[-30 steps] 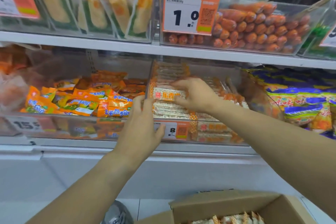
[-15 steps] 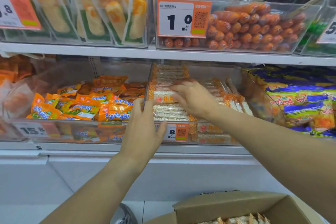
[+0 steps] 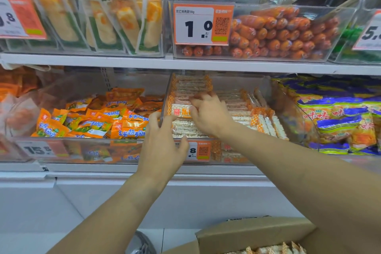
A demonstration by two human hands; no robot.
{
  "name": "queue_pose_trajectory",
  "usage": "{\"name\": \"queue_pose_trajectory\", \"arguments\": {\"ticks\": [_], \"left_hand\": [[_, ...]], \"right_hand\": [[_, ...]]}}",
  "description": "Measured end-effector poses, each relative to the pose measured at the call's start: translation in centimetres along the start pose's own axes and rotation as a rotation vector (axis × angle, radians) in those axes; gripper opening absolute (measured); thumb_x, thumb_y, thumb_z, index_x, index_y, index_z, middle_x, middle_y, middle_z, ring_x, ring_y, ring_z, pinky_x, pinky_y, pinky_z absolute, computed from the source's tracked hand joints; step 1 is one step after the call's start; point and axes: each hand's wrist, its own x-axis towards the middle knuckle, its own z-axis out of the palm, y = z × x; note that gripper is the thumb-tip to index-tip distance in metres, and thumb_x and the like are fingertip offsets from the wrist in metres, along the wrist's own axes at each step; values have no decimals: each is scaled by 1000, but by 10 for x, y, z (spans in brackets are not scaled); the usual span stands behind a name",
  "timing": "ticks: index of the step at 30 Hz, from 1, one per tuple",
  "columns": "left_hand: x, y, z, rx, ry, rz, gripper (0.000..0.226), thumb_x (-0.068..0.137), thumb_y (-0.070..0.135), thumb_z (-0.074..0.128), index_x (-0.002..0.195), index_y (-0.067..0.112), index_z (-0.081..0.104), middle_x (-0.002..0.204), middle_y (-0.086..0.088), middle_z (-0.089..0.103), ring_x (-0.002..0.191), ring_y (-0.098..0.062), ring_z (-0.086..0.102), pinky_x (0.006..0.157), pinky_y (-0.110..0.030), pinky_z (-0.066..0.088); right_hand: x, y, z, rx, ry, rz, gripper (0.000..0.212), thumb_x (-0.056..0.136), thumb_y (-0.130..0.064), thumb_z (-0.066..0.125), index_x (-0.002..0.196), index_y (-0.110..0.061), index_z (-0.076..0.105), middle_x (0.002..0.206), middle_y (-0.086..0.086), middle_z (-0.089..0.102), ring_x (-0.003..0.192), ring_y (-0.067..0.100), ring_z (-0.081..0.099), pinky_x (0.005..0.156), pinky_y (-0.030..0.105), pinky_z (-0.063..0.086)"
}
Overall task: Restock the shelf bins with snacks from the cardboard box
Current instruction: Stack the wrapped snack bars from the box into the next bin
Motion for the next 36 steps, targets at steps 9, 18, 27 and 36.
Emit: {"name": "queue_pose_trajectory", "arguments": {"ticks": [9,18,27,36], "left_hand": [[-3,-6,2,-39,9,32,53,89,29,69,138,19,50,143,0,32,126,-19,44,97,-25,38],[2,10,-5,-9,271,200,30,86,16,66,114,9,57,121,-8,46,113,-23,46,97,-32,42],[-62,55,73,91,-861,392,13,98,21,52,108,19,59,96,3,62,82,-11,56,73,-30,44],[-204,24,235,-2,-1064,-198,29,94,24,61,122,15,60,114,-3,63,100,-20,61,87,-32,50]], "right_hand": [[-12,11,-12,244,147,43,56,96,-40,56,147,-19,47,145,7,50,137,29,38,115,44,34],[-100,31,-41,464,363,-214,15,86,-6,66,96,-15,71,84,-5,62,75,3,56,72,15,43],[-252,122,51,504,-227,12,11,92,-15,61,98,-21,69,83,-13,64,69,4,61,64,12,43],[-366,236,172,196,-625,617,35,90,-31,57,125,-35,61,129,8,57,128,28,35,107,38,38]]}}
